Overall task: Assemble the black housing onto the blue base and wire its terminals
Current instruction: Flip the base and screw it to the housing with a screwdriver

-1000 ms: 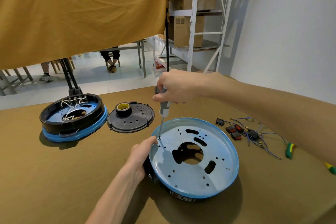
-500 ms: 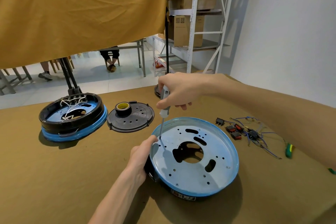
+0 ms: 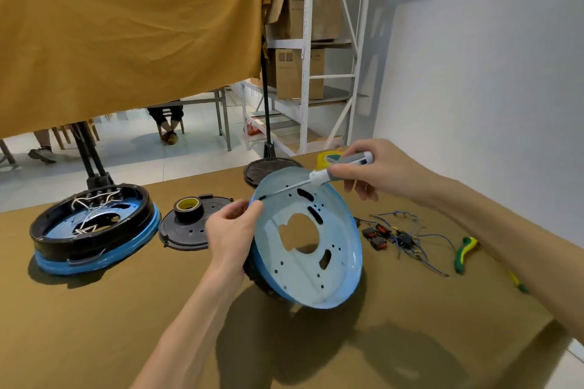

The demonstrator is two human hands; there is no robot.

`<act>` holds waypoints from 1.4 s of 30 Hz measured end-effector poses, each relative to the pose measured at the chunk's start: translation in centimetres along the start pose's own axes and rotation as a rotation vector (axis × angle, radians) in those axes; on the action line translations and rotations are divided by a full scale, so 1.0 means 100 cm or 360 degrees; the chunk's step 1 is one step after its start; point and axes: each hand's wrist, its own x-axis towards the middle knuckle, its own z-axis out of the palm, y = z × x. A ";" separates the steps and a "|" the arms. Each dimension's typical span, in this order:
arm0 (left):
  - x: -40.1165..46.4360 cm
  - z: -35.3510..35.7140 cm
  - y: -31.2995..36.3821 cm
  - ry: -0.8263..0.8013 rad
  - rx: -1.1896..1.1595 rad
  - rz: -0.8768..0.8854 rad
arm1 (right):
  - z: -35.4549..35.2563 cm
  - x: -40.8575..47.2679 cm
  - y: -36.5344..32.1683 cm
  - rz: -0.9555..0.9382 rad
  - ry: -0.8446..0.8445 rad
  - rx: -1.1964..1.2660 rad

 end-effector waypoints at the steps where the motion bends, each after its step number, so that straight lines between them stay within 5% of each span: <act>1: -0.002 0.005 0.006 0.0004 0.0062 0.0146 | -0.006 -0.009 0.007 0.0062 0.0012 0.0101; 7: -0.018 0.023 0.016 0.0028 0.0382 0.0639 | -0.002 -0.052 0.050 0.0527 -0.0053 0.0860; 12: -0.030 0.022 0.011 -0.0117 0.0410 0.0730 | 0.014 -0.074 0.070 0.0766 -0.0013 0.1144; 23: -0.021 0.023 0.021 -0.0443 -0.0058 0.0408 | -0.008 -0.099 0.097 0.0848 0.0044 0.1587; 30: -0.022 0.046 0.023 -0.0502 -0.0096 0.0276 | -0.020 -0.111 0.114 0.0945 -0.0104 0.1488; 42: -0.016 0.062 0.022 -0.0699 -0.0050 0.0285 | -0.037 -0.124 0.121 0.1011 0.0130 0.1679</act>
